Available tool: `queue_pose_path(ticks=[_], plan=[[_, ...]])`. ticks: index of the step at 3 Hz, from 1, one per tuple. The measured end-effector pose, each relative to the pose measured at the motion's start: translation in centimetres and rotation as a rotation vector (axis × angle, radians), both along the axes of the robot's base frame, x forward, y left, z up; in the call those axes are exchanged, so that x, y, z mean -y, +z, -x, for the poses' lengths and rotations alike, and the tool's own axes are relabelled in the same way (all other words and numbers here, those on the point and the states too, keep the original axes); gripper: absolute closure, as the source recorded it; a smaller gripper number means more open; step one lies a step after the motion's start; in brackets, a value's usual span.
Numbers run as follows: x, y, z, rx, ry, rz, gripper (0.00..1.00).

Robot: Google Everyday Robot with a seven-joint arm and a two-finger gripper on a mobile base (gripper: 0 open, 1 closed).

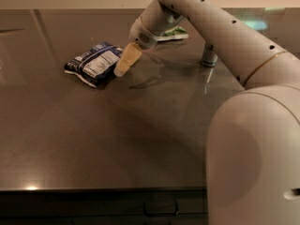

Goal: Pick blue chip bag

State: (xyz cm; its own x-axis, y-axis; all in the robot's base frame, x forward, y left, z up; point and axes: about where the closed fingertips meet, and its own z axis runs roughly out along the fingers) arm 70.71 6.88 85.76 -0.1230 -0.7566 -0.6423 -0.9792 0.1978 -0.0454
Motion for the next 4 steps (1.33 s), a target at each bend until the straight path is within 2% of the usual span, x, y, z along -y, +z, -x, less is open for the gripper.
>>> queue_pose_path(ticks=[2,3,4], plan=[[-2.6,-2.7,-0.7,-0.043,0.057,-0.036,0.00],[-3.7,-2.5,-0.4,-0.065,0.071,-0.074,0.00],[-4.6,-1.5,-0.2,-0.080,0.084,-0.107,0.18]])
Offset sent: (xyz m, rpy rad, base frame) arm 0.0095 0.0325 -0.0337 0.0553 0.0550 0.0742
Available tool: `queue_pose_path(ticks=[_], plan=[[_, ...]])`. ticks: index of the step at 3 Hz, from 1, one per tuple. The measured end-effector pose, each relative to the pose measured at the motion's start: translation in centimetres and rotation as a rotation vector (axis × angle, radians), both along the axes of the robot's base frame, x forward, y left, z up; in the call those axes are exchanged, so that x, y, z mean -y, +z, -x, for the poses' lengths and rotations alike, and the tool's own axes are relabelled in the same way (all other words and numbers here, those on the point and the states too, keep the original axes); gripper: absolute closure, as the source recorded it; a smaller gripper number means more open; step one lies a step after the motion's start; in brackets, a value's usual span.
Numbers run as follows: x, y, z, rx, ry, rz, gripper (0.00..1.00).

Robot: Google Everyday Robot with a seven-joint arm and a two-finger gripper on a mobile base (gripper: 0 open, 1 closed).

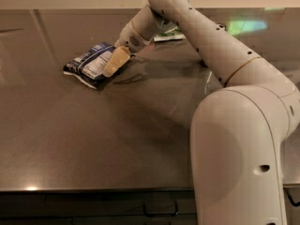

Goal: Pick blue chip bag

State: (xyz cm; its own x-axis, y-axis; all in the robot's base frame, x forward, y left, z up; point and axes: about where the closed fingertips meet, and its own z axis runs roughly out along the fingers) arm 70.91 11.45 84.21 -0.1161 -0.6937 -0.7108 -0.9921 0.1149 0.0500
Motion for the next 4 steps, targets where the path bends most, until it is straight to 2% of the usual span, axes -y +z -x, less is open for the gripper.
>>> queue_pose_path(ticks=[2,3,4], plan=[[-0.2,0.6,0.2,-0.019,0.002,-0.009,0.64],[0.4,1.3,0.6,-0.019,0.008,-0.012,0.88],[1.0,3.1,1.7,-0.026,0.037,-0.024,1.00]])
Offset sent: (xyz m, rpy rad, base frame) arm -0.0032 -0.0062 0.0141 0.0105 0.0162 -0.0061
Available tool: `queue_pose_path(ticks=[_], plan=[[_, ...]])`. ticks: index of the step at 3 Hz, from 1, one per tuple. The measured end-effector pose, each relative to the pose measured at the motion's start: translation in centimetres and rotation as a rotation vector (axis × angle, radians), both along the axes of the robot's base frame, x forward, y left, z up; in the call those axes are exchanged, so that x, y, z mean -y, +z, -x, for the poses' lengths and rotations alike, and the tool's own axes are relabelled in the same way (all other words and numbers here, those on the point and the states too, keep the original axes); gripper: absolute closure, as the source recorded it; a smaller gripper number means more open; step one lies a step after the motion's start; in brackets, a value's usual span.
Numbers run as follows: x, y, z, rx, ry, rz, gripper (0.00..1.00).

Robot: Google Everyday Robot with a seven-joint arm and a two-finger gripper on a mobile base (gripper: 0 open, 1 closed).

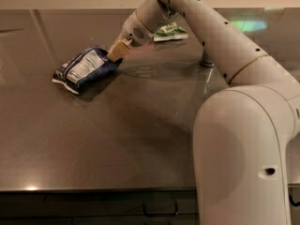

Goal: Pick blue chip bag

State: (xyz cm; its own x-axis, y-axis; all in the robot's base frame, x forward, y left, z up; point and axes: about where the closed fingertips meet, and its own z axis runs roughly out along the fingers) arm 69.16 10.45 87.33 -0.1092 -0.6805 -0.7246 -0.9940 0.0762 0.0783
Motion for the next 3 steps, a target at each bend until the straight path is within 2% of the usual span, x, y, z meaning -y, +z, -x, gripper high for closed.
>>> queue_pose_path(ticks=[1,3], plan=[[0.5,2.9,1.5,-0.004,0.050,0.002,1.00],[1.3,10.1,3.6,0.027,0.128,-0.064,1.00]])
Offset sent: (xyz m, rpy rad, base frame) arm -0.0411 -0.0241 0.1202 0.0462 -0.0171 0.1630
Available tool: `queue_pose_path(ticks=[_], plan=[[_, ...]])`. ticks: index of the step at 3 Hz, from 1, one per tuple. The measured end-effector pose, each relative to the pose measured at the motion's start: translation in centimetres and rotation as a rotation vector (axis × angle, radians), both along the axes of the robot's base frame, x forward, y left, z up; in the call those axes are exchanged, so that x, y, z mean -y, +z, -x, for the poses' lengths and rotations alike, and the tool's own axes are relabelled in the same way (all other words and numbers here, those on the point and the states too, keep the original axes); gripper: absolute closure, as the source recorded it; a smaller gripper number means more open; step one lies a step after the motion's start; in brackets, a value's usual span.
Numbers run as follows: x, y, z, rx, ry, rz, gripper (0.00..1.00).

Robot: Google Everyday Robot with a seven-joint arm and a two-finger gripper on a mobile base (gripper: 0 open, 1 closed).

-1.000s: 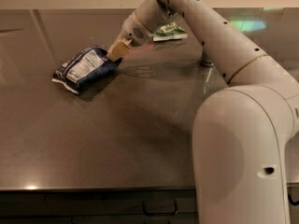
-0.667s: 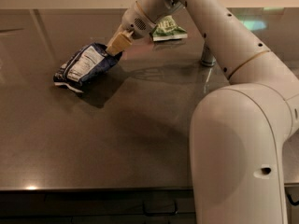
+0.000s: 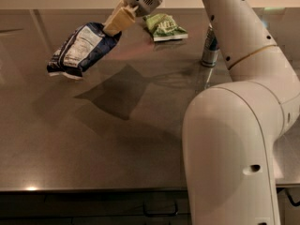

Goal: Pick blue chip bag

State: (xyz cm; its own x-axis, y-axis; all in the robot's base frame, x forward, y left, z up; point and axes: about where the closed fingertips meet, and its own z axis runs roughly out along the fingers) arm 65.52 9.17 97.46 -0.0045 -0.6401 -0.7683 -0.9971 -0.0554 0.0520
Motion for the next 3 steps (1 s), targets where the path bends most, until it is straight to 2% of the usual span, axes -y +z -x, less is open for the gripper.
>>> queue_pose_path(ticks=[2,3], plan=[[1.3,6.1,0.6,0.056,-0.001,-0.100,1.00],[0.7,6.4,0.0,0.067,-0.014,-0.120,1.00]])
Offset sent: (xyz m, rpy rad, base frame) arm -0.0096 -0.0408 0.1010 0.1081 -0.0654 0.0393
